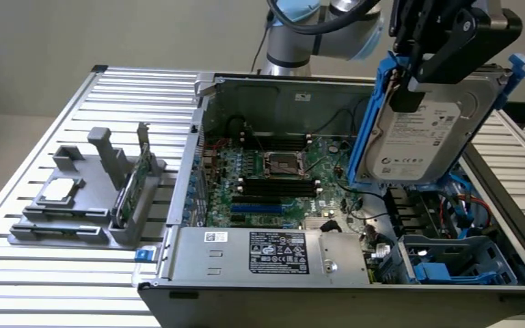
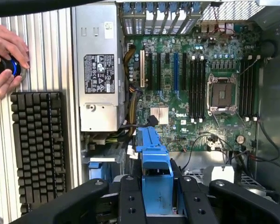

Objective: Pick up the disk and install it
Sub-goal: 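Pick up the disk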

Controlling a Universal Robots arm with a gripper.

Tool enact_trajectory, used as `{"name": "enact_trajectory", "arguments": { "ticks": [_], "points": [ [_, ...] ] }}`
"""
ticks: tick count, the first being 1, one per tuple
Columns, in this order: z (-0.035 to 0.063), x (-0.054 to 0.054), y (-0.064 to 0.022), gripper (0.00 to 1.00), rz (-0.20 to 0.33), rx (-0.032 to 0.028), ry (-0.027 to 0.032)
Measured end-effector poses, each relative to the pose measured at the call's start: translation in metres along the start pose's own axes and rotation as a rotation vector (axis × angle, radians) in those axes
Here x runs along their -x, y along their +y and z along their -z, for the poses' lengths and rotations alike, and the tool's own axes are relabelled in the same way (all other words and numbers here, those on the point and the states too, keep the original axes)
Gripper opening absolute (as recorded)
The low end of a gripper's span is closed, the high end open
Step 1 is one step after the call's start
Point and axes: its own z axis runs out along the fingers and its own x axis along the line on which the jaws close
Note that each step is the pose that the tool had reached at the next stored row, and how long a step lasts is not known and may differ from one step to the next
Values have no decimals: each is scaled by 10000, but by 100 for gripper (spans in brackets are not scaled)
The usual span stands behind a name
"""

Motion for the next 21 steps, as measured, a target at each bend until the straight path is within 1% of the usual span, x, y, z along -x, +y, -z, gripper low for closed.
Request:
{"name": "enact_trajectory", "arguments": {
  "ticks": [8, 13, 17, 21],
  "points": [
    [0, -271, -82, 33, 0, 21, -7],
    [-2, -410, -155, 33, 0, 22, -43],
    [-22, -495, -244, 33, -1, 23, -90],
    [-68, -558, -361, 33, -1, 24, -134]
  ]
}}
